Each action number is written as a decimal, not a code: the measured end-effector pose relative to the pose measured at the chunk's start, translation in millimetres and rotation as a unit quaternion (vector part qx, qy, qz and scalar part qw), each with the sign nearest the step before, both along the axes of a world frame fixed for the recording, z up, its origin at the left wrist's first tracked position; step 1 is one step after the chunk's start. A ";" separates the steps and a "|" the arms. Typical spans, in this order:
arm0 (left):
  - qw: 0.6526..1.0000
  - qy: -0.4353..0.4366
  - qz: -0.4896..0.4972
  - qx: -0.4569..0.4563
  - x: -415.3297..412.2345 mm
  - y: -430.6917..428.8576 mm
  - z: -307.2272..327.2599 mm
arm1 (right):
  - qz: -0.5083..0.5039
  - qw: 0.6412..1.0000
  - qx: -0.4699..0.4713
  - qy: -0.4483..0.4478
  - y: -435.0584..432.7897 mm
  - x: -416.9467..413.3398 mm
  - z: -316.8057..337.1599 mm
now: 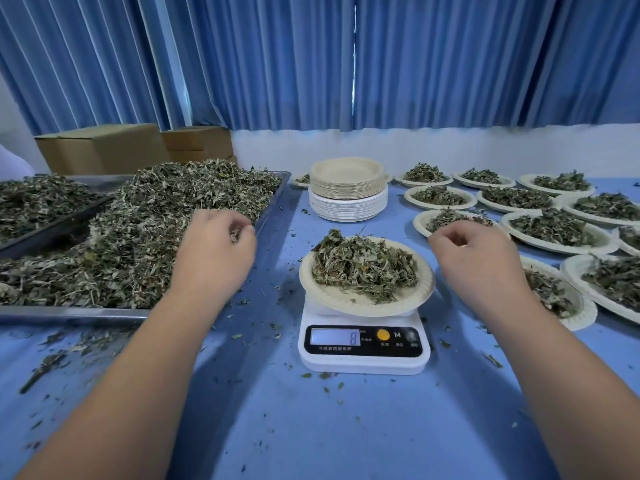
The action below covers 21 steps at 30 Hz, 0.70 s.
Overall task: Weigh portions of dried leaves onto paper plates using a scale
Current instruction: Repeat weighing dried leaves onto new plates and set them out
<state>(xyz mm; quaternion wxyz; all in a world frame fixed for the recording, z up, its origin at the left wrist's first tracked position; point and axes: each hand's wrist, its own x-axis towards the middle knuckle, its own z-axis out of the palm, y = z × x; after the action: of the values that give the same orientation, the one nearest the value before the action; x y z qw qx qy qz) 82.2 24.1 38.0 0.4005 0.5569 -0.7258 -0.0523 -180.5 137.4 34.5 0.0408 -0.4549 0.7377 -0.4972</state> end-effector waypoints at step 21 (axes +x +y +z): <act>0.934 -0.149 -0.312 0.090 -86.9 7.9 26.7 | 0.028 0.999 0.010 0.019 -3.0 0.1 0.8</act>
<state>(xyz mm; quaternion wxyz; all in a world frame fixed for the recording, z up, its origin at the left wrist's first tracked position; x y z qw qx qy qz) -4.7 32.0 64.7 0.2000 0.3374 -0.9065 -0.1563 -180.4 134.3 35.3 0.0457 -0.4842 0.7303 -0.4797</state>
